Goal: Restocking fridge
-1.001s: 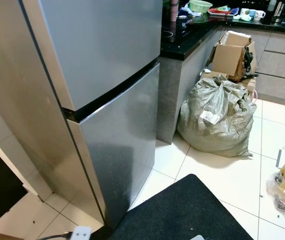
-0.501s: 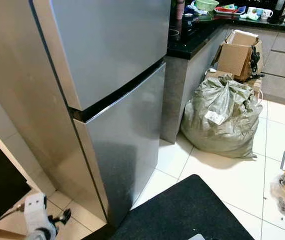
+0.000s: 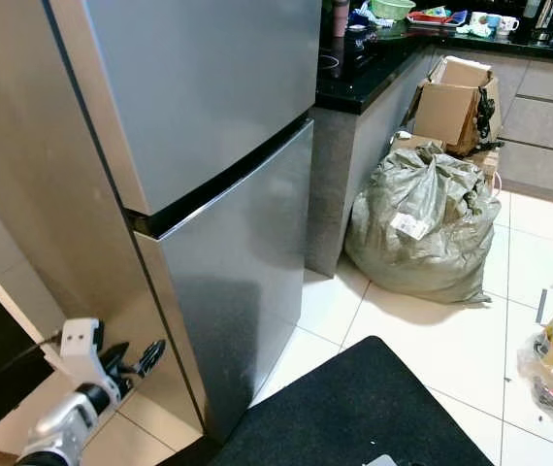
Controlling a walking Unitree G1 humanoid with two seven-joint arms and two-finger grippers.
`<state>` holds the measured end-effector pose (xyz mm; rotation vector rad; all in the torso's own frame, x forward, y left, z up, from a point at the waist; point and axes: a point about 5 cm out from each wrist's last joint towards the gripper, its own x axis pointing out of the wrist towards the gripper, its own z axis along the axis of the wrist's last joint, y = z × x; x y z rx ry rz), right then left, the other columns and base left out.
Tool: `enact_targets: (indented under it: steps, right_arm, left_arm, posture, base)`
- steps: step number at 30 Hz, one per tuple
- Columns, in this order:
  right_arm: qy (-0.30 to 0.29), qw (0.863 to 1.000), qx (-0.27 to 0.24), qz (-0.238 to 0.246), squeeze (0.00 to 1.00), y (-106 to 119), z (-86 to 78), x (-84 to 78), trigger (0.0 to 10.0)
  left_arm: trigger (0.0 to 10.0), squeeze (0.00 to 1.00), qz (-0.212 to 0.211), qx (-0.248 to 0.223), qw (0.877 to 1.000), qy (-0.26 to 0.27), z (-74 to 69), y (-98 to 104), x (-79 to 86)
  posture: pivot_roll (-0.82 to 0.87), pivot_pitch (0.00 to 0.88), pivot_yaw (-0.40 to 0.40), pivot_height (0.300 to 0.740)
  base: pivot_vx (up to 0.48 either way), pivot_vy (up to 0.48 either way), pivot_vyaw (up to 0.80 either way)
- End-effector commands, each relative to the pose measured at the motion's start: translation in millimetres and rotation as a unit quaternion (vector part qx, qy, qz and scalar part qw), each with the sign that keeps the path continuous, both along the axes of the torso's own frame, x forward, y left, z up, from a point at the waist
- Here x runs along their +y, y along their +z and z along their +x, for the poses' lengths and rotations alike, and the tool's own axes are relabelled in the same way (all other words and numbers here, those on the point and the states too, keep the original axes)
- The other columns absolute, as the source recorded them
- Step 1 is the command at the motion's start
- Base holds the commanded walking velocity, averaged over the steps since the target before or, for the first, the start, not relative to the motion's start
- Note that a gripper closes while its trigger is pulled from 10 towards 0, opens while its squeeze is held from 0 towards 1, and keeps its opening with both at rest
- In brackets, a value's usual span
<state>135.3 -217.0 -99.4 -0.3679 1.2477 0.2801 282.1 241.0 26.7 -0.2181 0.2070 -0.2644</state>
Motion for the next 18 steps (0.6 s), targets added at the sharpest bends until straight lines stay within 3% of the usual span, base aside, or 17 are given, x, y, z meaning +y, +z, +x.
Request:
enact_targets:
  steps: [1,12,18]
  right_arm:
    - [0.004,1.0,0.0,-0.003,0.0,0,-0.1,-1.6,10.0]
    - [0.006,1.0,0.0,-0.004,0.0,0,-0.3,-1.7,10.0]
    - [0.006,1.0,-0.001,-0.003,0.0,0,0.3,-1.3,10.0]
  left_arm:
    - [10.0,0.0,0.009,-0.04,0.999,-0.028,12.3,16,-6.1]
    - [10.0,0.0,0.012,-0.113,0.99,-0.088,35.2,45,-29.9]
    - [10.0,0.0,0.033,-0.13,0.988,-0.075,43.5,54,-36.8]
  posture:
    - [-0.03,0.0,-0.014,0.74]
    - [-0.03,0.0,-0.013,0.74]
    - [-0.03,0.0,-0.014,0.74]
  base:
    - [0.0,0.0,0.0]
    - [0.0,0.0,0.0]
    - [0.0,0.0,0.0]
